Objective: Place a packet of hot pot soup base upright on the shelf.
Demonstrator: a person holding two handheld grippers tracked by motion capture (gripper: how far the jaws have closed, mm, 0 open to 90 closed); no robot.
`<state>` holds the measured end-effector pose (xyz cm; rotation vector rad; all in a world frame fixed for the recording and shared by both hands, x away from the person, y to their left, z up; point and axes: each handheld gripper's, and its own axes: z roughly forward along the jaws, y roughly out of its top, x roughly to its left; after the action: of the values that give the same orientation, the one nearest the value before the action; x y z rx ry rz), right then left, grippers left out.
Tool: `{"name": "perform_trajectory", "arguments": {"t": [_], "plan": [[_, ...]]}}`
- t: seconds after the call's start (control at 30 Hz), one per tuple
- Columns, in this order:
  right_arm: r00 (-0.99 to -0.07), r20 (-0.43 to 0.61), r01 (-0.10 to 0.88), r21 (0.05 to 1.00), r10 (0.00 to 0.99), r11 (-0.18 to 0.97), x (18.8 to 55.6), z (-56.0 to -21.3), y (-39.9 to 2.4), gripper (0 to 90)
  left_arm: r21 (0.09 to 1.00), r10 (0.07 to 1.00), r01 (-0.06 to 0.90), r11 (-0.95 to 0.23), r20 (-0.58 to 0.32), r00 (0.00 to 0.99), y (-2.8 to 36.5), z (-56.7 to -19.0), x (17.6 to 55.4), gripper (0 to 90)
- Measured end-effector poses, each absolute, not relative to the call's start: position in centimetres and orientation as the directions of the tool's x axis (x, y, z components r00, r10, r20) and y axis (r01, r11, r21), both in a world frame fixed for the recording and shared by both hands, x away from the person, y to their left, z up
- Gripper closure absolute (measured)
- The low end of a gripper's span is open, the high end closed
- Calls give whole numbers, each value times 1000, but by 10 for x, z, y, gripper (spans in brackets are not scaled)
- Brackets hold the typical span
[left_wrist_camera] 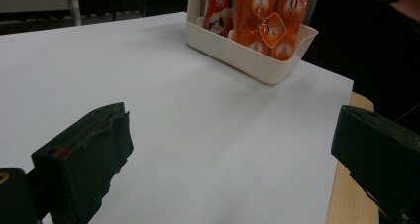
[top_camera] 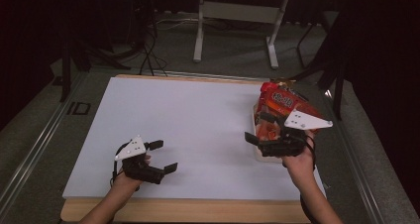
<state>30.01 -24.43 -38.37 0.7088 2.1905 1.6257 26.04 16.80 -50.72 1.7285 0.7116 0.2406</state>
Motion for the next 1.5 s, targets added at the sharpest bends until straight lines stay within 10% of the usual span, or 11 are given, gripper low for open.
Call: {"name": "perform_trajectory", "arguments": {"t": [1.5], "plan": [[-854, 66, 313, 857, 516, 409, 285, -484, -226, 127, 935, 566, 323, -145, -190, 802, 167, -511, 259, 16]]}}
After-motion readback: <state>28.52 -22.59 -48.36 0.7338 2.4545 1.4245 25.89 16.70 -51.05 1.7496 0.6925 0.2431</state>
